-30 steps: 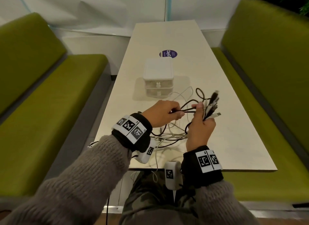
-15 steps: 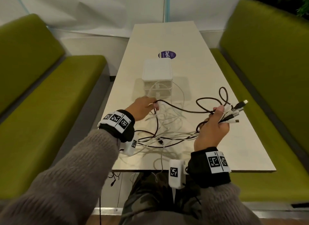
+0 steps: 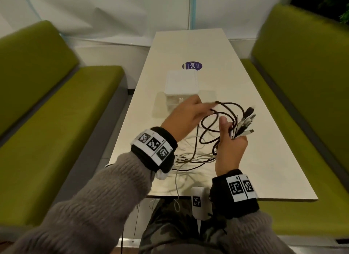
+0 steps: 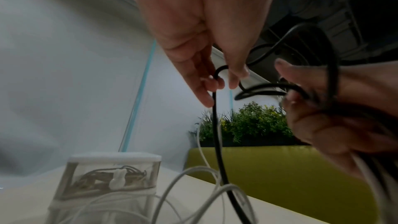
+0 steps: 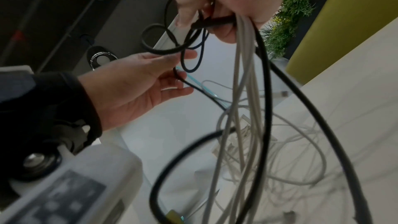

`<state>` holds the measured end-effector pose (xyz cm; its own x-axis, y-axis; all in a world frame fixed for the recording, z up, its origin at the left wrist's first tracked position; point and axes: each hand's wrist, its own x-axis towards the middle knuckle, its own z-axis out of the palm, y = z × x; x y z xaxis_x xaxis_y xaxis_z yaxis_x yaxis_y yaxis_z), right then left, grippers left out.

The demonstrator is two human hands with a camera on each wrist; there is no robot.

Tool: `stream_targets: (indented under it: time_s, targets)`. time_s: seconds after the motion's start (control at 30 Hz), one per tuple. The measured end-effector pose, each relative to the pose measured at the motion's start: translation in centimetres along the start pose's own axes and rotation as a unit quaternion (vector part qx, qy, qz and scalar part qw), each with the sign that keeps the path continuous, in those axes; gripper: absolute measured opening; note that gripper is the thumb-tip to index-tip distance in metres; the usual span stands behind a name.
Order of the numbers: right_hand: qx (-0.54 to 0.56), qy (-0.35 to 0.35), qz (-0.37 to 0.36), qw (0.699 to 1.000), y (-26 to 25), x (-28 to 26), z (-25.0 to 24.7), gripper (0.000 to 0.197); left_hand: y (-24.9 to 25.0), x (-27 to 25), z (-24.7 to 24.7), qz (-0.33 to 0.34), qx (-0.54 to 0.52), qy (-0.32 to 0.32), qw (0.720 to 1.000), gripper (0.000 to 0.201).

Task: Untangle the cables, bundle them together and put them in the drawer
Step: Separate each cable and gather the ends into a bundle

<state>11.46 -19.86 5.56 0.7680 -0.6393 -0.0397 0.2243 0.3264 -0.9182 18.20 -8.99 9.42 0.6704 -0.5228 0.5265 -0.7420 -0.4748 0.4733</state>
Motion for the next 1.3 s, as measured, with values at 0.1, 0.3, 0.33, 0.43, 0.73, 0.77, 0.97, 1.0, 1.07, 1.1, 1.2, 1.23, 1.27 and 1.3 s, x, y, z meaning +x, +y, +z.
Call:
stream_targets:
  time_s: [0.1,0.3,0.33,0.43,0.73,0.77,0.97,1.0,1.07,1.1,1.2,1.23,1.27,1.3]
  targets:
    - [-0.023,-0.026,0.002,0.999,0.2,0.0,0.0,0.020,0.3,-0.5,0.6,0.054,0.029,-0.029,0.998,0.042]
    - [0.012,-0.035,0.059,0.998,0.7,0.1,0.0,0.047,0.1,-0.7,1.2,0.086,0.073,-0.072,0.991,0.030]
    - [0.018,-0.040,0.064,0.997,0.7,0.2,0.0,0.038,-0.2,-0.9,1.3,0.104,0.079,-0.076,0.989,0.032]
    - [-0.026,-0.051,0.047,0.997,0.8,0.5,-0.1,0.017,-0.7,-0.8,1.2,0.090,0.073,-0.086,0.990,0.029]
    - [-0.068,-0.035,0.015,0.997,2.1,0.6,0.0,0.020,-1.2,-1.1,-1.2,-0.095,-0.038,-0.184,0.978,0.012]
    - [-0.055,-0.017,0.019,0.998,2.0,0.7,-0.1,0.016,-1.6,-1.3,-1.3,-0.098,-0.021,-0.195,0.976,0.009]
    - [0.026,0.104,0.050,0.993,0.9,2.5,-2.0,0.020,-5.7,-2.9,-2.9,-0.160,0.063,-0.161,0.972,0.017]
    - [0.027,0.111,0.047,0.992,1.1,2.6,-2.2,0.023,-6.1,-3.0,-3.0,-0.169,0.070,-0.160,0.970,0.018]
    - [0.030,0.116,0.047,0.992,1.4,2.4,-2.1,0.025,-6.0,-2.9,-3.0,-0.195,0.048,-0.151,0.968,0.018]
    - [0.033,0.119,0.049,0.991,1.5,2.3,-2.0,0.027,-5.7,-2.7,-3.0,-0.212,0.032,-0.146,0.966,0.019]
    - [0.044,0.117,0.040,0.991,1.4,2.0,-1.9,0.040,-4.8,-2.0,-3.2,-0.230,-0.013,-0.152,0.961,0.022]
    - [0.045,0.113,0.028,0.992,1.3,1.8,-1.8,0.046,-4.5,-1.7,-3.3,-0.228,-0.042,-0.154,0.960,0.021]
    - [0.041,0.105,0.012,0.994,1.2,1.6,-1.7,0.052,-4.2,-1.5,-3.3,-0.223,-0.070,-0.155,0.960,0.019]
    - [0.029,0.091,-0.002,0.995,1.2,1.4,-1.5,0.057,-3.8,-1.2,-3.3,-0.212,-0.085,-0.156,0.961,0.015]
